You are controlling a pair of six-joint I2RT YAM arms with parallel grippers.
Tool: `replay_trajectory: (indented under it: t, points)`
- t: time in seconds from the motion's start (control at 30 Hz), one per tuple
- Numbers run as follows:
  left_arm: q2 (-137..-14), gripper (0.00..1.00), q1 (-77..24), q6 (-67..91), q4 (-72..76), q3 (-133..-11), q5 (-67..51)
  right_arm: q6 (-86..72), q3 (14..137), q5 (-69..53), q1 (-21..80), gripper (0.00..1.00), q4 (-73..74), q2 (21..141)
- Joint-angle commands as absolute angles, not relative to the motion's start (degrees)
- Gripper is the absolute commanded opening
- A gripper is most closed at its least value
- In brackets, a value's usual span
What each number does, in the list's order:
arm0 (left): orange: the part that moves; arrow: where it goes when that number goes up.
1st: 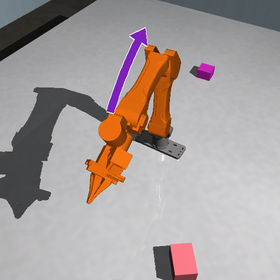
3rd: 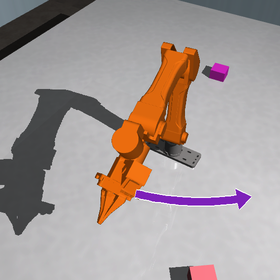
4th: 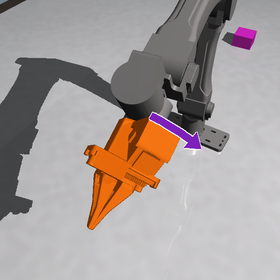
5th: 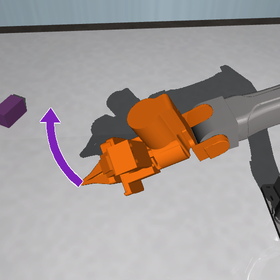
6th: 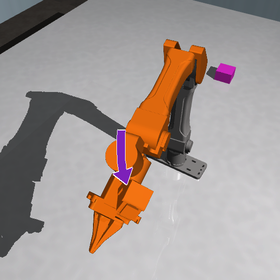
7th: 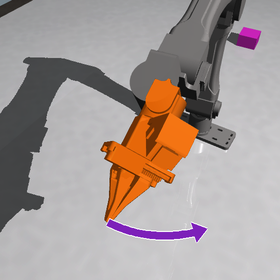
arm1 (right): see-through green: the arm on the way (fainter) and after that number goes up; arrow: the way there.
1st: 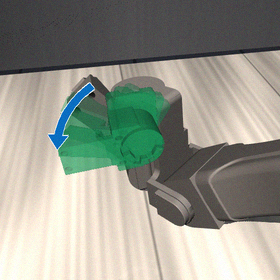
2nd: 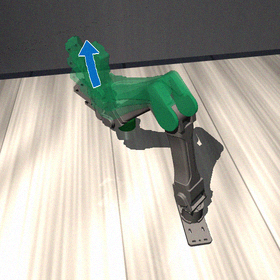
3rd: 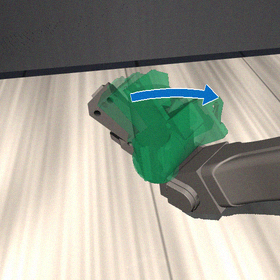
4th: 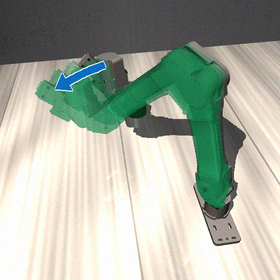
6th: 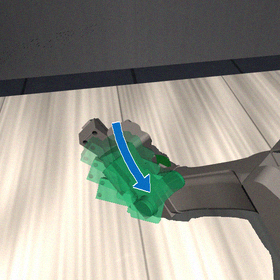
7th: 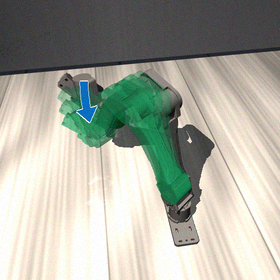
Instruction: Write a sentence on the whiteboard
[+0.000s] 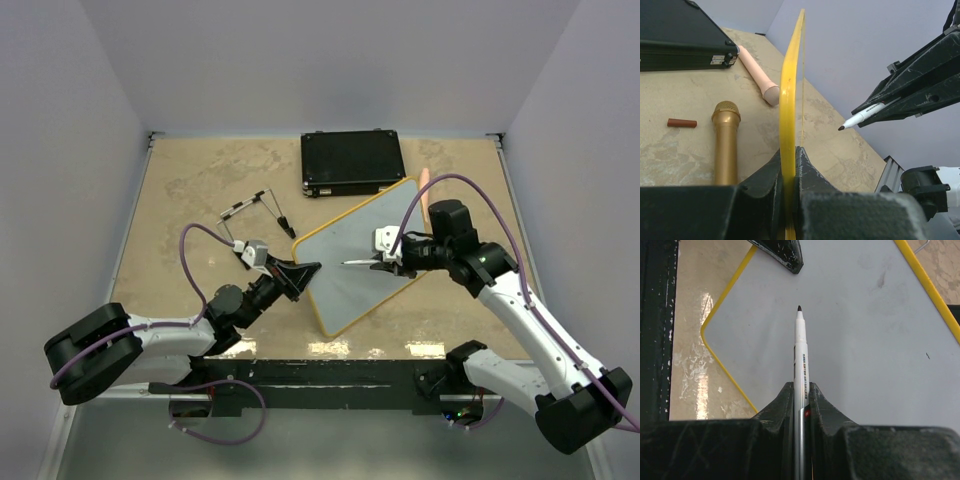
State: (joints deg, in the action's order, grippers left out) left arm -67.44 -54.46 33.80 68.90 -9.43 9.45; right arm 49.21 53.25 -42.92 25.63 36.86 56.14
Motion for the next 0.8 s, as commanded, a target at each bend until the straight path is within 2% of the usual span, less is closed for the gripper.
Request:
replay_trajectory:
  t: [0.0,0.77]
  points:
    - [-67.2,0.0,-54.8,30.3,71.0,-9.4,11.2,50.5,56.1,-40.8,25.8,0.0,38.0,54.9]
    - [-65.6,0.0,-55.3,33.0,69.5,-9.4,12.6,48.4,55.5,-46.9,26.4,0.0,36.9,55.6]
